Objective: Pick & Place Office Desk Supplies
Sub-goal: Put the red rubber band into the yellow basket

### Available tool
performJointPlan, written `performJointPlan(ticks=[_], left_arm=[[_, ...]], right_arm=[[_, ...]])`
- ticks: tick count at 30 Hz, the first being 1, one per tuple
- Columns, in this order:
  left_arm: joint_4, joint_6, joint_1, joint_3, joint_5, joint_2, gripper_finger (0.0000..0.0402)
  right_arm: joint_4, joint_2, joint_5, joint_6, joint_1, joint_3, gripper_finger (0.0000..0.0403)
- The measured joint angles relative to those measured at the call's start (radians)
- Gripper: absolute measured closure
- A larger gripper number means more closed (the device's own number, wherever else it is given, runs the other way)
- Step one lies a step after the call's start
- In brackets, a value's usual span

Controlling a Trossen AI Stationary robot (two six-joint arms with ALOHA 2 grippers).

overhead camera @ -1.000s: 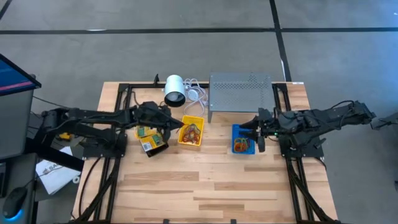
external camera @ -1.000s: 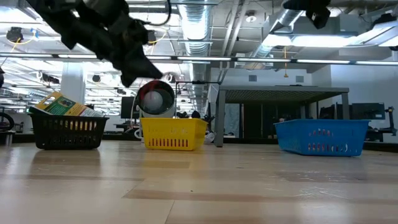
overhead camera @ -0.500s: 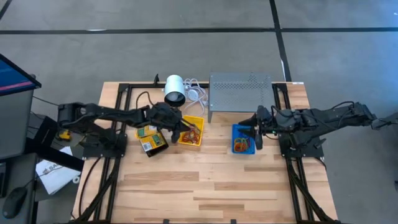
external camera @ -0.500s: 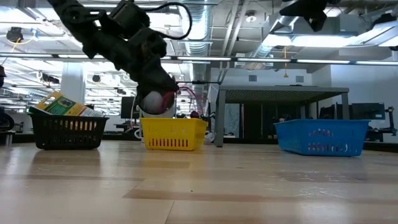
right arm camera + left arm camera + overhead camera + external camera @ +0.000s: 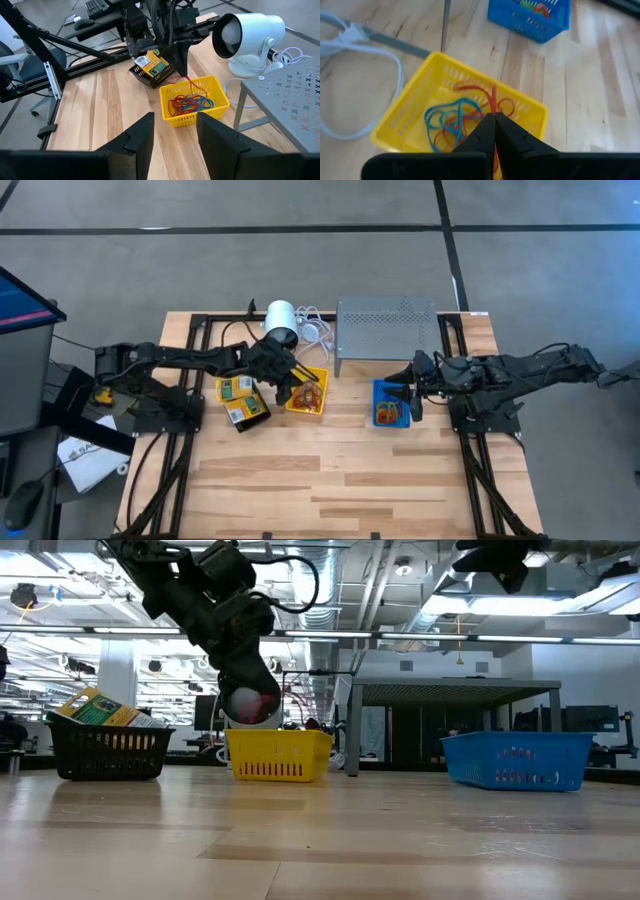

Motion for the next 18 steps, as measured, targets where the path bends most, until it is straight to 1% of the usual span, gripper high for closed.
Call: performJointPlan(ticks=[4, 18], left_arm=[[-0.038, 0.002, 0.0, 0.0, -0.041, 0.001, 0.0401], [-0.035, -0.011, -0.003, 0.0, -0.045, 0.001, 0.0401]], right_arm=[[0.0, 0.0, 0.0, 0.0, 0.0, 0.0, 0.026], [-0.003, 0.0, 0.0, 0.0, 0.0, 0.0, 0.026]])
